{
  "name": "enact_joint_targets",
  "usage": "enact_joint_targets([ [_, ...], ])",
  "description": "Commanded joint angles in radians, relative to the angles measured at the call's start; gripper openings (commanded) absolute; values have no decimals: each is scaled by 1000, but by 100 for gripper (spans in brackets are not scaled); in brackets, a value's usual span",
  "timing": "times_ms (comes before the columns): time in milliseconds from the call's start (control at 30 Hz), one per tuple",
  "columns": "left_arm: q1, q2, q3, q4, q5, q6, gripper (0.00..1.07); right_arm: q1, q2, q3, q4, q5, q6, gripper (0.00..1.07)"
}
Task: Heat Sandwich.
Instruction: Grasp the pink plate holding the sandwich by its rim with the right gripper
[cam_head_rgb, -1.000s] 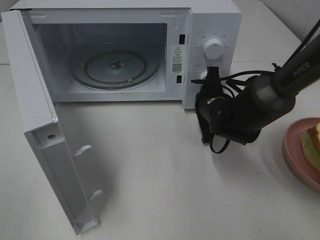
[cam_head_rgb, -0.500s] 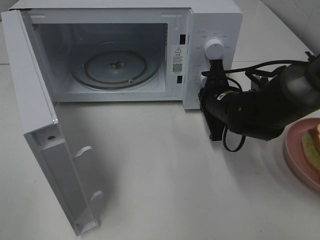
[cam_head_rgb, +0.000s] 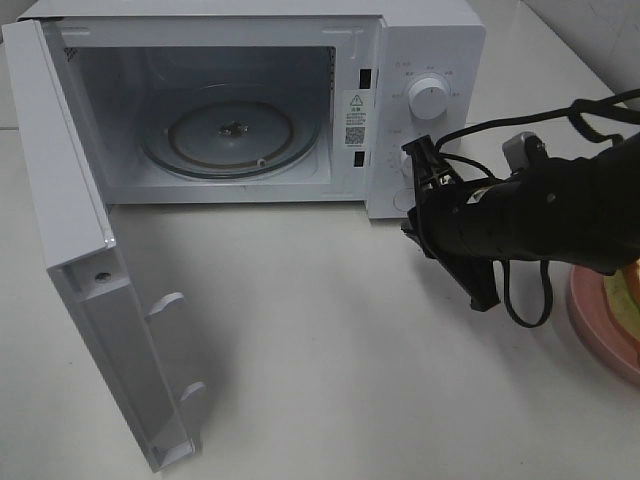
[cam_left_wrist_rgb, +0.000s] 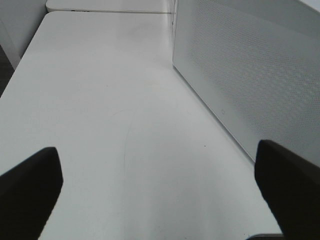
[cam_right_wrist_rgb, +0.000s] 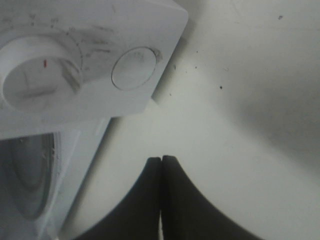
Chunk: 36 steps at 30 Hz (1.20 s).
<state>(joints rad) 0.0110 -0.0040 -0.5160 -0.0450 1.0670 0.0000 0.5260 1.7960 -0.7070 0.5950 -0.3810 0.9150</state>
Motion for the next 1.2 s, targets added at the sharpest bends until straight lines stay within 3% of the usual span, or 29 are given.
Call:
enact_joint_targets([
  [33,-5,-20,0,-1,-1,0,100,-1,-52,4,-23,113,-137,3],
  [200,-5,-20,0,-1,-1,0,100,-1,-102,4,-79,199,-274,4],
  [367,-5,-20,0,-1,-1,0,100,-1,-177,3,-217,326,-372,5],
  [767,-5,-20,0,-1,-1,0,100,-1,-338,3,-642,776,-425,7],
  [1033,-5,-20,0,-1,-1,0,100,-23,-417,3,-697,925,-579,12],
  [1200,-5,-20,0,-1,-1,0,100,-76,-463,3,-701,1005,-643,27],
])
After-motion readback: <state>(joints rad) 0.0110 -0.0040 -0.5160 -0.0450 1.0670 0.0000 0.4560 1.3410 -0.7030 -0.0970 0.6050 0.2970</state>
